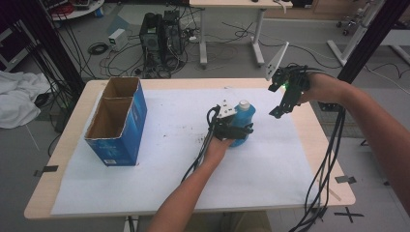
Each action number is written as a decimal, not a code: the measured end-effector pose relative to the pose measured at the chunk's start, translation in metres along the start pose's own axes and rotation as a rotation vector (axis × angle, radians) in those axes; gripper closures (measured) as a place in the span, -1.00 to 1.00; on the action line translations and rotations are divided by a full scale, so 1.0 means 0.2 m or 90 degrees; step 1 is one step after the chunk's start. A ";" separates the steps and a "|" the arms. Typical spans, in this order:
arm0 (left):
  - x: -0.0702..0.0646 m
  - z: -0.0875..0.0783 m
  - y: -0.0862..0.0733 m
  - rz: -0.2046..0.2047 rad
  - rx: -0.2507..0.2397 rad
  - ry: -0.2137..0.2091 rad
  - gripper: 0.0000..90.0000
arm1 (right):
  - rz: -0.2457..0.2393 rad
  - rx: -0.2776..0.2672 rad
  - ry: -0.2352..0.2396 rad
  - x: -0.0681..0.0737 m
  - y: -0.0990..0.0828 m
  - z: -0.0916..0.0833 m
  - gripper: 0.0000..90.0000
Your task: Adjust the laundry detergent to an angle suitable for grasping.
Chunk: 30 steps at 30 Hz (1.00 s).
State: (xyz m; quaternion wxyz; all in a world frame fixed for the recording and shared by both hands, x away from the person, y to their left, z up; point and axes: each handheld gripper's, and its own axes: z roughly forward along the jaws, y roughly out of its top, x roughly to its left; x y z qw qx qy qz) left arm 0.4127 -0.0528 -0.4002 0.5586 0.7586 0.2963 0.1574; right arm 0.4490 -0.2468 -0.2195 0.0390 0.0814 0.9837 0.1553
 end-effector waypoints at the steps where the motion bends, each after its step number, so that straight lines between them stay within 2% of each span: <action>1: 0.00 0.00 0.00 0.000 -0.001 0.001 -0.61 | -0.004 -0.001 0.001 0.00 0.00 0.00 -0.97; 6: 0.00 0.00 0.00 0.003 -0.003 -0.006 -0.49 | -0.005 0.000 -0.001 0.00 0.00 -0.01 -0.97; 13: 0.00 0.00 0.00 -0.001 -0.001 0.002 -0.49 | -0.005 -0.002 -0.001 0.00 0.00 -0.01 -0.97; 14: 0.00 0.00 0.00 0.002 -0.001 -0.002 -0.45 | 0.000 -0.002 -0.002 0.01 0.00 -0.01 -0.97; 15: 0.00 0.00 0.00 0.003 -0.003 -0.001 -0.40 | -0.009 -0.004 -0.001 0.00 0.00 -0.01 -0.97; 17: 0.00 0.00 0.00 0.004 -0.006 -0.003 -0.40 | -0.001 -0.002 -0.002 0.01 0.00 -0.01 -0.97; 19: 0.00 0.00 0.00 0.005 -0.001 0.000 -0.40 | -0.010 -0.004 -0.001 0.00 0.00 -0.01 -0.97; 25: -0.01 0.00 0.00 0.012 -0.004 0.000 -0.28 | -0.007 -0.007 -0.002 0.01 0.00 -0.01 -0.97; 29: -0.01 0.01 0.00 0.009 -0.003 0.003 -0.27 | -0.011 -0.009 -0.002 0.01 0.00 -0.01 -0.97; 30: -0.01 0.01 0.00 0.008 -0.004 0.004 -0.27 | 0.000 -0.004 -0.003 0.01 0.00 -0.01 -0.97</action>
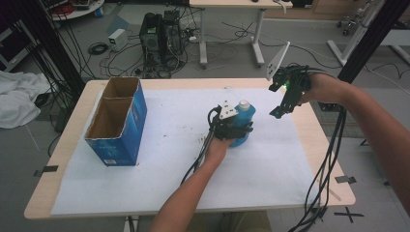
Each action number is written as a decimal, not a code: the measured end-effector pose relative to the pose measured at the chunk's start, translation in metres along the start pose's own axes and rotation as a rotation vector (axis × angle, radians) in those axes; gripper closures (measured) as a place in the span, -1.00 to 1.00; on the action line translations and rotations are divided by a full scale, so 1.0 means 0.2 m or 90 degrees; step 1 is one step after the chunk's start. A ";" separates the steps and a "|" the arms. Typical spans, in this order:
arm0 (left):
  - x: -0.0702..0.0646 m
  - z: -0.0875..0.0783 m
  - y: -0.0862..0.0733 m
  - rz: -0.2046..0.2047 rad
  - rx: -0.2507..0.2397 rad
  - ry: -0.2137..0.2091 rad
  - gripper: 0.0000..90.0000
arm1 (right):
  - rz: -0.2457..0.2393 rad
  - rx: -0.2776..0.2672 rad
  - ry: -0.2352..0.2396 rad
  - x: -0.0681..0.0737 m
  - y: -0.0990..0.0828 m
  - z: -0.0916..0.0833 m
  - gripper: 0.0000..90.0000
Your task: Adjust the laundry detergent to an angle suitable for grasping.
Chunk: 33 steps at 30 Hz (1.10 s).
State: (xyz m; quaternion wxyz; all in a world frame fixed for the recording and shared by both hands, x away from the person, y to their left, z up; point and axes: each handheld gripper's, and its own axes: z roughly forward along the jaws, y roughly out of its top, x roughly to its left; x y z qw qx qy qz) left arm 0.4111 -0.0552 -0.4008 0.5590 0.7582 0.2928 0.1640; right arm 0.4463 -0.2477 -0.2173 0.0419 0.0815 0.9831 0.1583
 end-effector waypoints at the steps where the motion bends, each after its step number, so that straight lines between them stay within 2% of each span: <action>1: 0.00 0.00 0.00 0.004 0.001 0.000 -0.26 | -0.009 -0.002 0.000 0.00 0.00 0.00 -0.97; 2: 0.00 0.00 0.00 0.006 -0.003 -0.004 -0.17 | -0.004 -0.002 0.001 0.00 0.00 0.00 -0.97; 3: 0.00 0.00 0.00 0.007 -0.002 0.006 -0.17 | -0.008 -0.003 0.001 0.00 0.00 0.00 -0.97; 9: -0.01 -0.01 0.00 0.017 -0.006 0.008 -0.06 | -0.006 -0.004 0.001 0.00 0.00 0.00 -0.97; 21: -0.01 -0.01 0.01 0.020 -0.002 0.003 -0.03 | -0.005 -0.002 0.000 0.00 0.00 0.00 -0.97; 25: -0.01 -0.03 0.02 0.018 -0.001 -0.008 -0.03 | -0.001 -0.001 -0.002 0.00 -0.01 0.00 -0.97; 33: 0.02 -0.11 0.06 0.041 -0.005 -0.046 -0.02 | -0.003 0.000 -0.006 0.01 -0.02 -0.02 -0.97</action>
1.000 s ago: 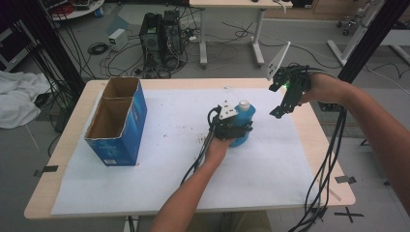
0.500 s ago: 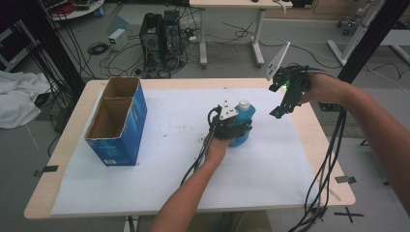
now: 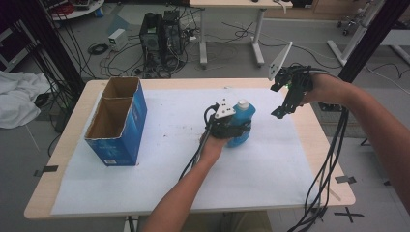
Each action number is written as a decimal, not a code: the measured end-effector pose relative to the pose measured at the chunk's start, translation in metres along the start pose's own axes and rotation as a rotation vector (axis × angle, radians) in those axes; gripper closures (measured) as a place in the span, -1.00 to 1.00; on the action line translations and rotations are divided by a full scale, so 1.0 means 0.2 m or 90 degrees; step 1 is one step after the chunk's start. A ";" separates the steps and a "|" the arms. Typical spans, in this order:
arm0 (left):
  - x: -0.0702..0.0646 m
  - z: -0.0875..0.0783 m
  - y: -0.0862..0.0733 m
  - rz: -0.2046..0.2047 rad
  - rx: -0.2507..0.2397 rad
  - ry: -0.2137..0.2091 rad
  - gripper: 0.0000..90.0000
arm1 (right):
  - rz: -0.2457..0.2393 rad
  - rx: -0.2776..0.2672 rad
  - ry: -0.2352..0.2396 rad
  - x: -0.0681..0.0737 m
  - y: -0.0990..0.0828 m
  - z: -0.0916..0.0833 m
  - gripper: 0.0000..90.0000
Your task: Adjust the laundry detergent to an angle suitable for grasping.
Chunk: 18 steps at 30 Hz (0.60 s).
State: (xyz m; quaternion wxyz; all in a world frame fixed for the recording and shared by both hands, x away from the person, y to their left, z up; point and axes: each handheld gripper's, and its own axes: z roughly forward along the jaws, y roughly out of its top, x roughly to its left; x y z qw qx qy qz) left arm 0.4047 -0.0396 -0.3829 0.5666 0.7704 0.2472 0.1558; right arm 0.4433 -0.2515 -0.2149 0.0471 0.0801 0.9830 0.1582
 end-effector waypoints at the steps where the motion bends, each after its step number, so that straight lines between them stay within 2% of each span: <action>1: 0.00 -0.01 0.01 0.000 -0.002 -0.006 -0.03 | 0.002 0.000 0.000 0.00 0.00 0.00 -0.97; 3: 0.03 -0.05 0.02 0.014 0.003 -0.017 -0.03 | -0.003 -0.002 -0.001 0.01 0.00 -0.01 -0.97; 6: 0.05 -0.11 0.04 0.021 0.001 -0.033 -0.03 | 0.001 -0.002 -0.004 0.02 0.00 -0.01 -0.97; 7: 0.06 -0.14 0.05 0.024 0.004 -0.041 -0.03 | -0.009 -0.005 -0.003 0.02 0.00 -0.02 -0.97; 9: 0.08 -0.18 0.06 0.034 0.003 -0.052 -0.03 | -0.003 0.000 -0.003 0.04 0.00 -0.02 -0.97; 10: 0.09 -0.20 0.06 0.035 0.004 -0.055 -0.02 | -0.010 -0.004 -0.005 0.04 0.01 -0.02 -0.97; 12: 0.11 -0.25 0.07 0.055 0.015 -0.068 -0.03 | -0.007 -0.003 -0.006 0.05 0.01 -0.03 -0.97; 13: 0.12 -0.26 0.07 0.055 0.016 -0.076 -0.03 | -0.014 -0.005 -0.007 0.05 0.01 -0.03 -0.97; 16: 0.13 -0.31 0.08 0.075 0.033 -0.091 -0.03 | -0.013 -0.003 -0.010 0.07 0.02 -0.03 -0.97; 18: 0.14 -0.32 0.08 0.078 0.031 -0.102 -0.03 | -0.010 -0.002 -0.011 0.09 0.03 -0.04 -0.97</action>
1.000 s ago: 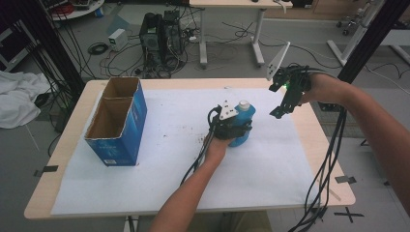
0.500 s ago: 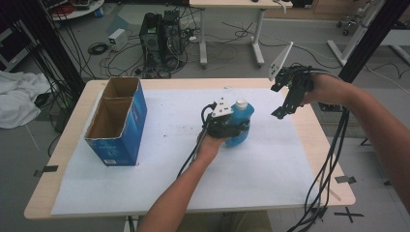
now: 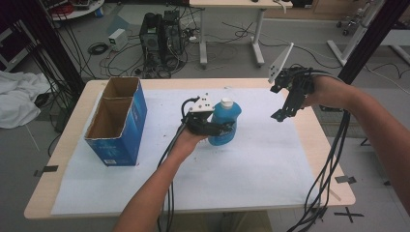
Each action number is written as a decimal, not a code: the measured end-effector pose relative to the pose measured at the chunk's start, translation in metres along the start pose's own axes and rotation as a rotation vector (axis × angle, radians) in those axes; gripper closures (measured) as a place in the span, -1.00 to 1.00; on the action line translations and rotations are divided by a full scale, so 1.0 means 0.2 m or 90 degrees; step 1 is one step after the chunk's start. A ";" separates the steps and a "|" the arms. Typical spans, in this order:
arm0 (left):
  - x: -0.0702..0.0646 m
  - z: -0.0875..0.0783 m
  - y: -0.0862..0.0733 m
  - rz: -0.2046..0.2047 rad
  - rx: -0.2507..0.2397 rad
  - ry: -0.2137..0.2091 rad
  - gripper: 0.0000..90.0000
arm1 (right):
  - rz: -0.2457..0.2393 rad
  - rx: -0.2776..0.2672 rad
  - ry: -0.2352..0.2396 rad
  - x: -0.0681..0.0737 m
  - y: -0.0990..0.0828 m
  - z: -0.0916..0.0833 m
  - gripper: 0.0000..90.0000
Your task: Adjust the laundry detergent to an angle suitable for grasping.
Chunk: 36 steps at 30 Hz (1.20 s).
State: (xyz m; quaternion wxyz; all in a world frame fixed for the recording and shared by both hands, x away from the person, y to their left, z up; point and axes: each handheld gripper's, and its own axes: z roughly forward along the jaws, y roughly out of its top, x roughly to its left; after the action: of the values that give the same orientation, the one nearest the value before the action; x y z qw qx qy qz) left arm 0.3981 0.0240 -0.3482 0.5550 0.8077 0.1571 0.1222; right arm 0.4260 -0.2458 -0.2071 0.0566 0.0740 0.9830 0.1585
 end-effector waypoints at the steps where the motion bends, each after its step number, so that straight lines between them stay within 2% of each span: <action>1: 0.00 -0.01 0.00 -0.005 -0.003 -0.007 -0.02 | -0.004 -0.003 0.000 0.00 0.00 0.00 -0.97; 4: 0.01 -0.04 -0.01 -0.006 -0.003 -0.033 -0.02 | -0.003 -0.002 -0.001 0.02 0.02 0.00 -0.97; 8: 0.01 -0.07 -0.01 0.004 0.003 -0.064 -0.02 | -0.016 -0.003 0.001 0.03 0.03 0.00 -0.97; 17: 0.02 -0.10 -0.04 0.015 0.005 -0.145 -0.02 | -0.012 -0.002 -0.004 0.05 0.03 -0.01 -0.97; 18: 0.03 -0.10 -0.04 0.028 0.012 -0.149 -0.02 | -0.010 0.000 -0.004 0.05 0.03 -0.01 -0.97; 21: 0.03 -0.09 -0.05 0.033 0.014 -0.157 -0.02 | -0.019 -0.002 0.000 0.05 0.03 0.00 -0.97; 22: 0.03 -0.09 -0.05 0.046 0.022 -0.162 -0.02 | -0.013 0.001 0.000 0.05 0.04 0.00 -0.97; 23: 0.03 -0.08 -0.06 0.034 0.007 -0.170 -0.02 | -0.009 0.002 -0.001 0.06 0.04 0.01 -0.97; 25: 0.04 -0.08 -0.06 0.036 0.009 -0.184 -0.02 | -0.014 0.001 0.000 0.05 0.04 0.01 -0.97; 31: 0.06 -0.04 -0.08 0.067 0.027 -0.212 -0.02 | -0.013 -0.004 0.002 0.05 0.04 0.01 -0.97; 34: 0.06 -0.02 -0.09 0.059 0.024 -0.228 -0.02 | -0.007 0.003 0.001 0.05 0.04 0.01 -0.97; 36: 0.06 -0.01 -0.10 0.063 0.025 -0.235 -0.02 | -0.003 0.006 0.002 0.05 0.04 0.01 -0.97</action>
State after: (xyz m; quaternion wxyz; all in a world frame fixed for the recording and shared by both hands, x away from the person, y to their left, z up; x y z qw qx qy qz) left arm 0.4070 0.0369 -0.3664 0.5517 0.8339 0.0147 -0.0040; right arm 0.4178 -0.2353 -0.2079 0.0549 0.0715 0.9840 0.1536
